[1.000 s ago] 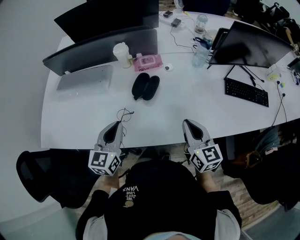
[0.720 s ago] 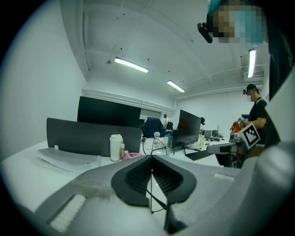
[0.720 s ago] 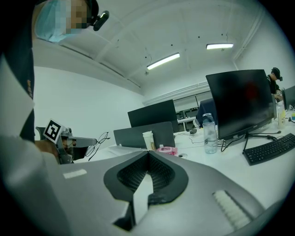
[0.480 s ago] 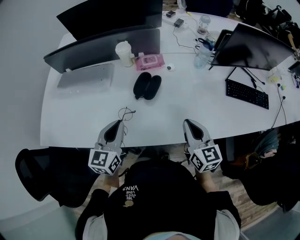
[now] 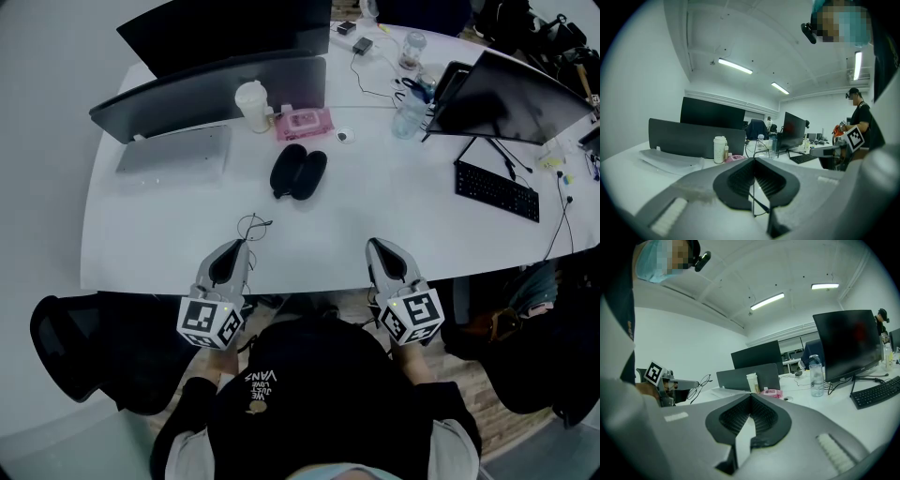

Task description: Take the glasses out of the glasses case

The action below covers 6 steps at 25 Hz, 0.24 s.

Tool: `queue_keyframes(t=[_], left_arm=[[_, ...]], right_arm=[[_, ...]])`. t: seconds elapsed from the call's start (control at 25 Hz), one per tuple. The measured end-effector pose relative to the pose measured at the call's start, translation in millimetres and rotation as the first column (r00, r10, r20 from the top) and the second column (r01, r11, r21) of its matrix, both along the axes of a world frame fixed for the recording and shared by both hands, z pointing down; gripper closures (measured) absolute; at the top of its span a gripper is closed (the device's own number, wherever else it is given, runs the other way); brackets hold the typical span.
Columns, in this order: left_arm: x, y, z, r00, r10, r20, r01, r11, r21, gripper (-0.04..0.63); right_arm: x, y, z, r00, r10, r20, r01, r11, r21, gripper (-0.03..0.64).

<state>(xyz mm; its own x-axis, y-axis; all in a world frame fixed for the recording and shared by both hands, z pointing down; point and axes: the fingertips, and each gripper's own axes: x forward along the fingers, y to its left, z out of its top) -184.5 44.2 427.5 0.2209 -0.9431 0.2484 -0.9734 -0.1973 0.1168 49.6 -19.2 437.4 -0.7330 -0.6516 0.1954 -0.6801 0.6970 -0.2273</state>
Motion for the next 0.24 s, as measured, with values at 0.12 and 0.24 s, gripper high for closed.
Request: queue_keyframes(t=[0.12, 0.24], left_arm=[[-1.7, -0.7, 0.4, 1.000, -0.003, -0.002, 0.003, 1.000, -0.001, 0.588], [-3.2, -1.3, 0.6, 1.000, -0.004, -0.003, 0.004, 1.000, -0.003, 0.588]], right_arm=[[-2.8, -0.7, -0.1, 1.000, -0.006, -0.001, 0.006, 1.000, -0.001, 0.619], [-4.8, -1.6, -0.7, 1.000, -0.009, -0.001, 0.009, 1.000, 0.000, 0.620]])
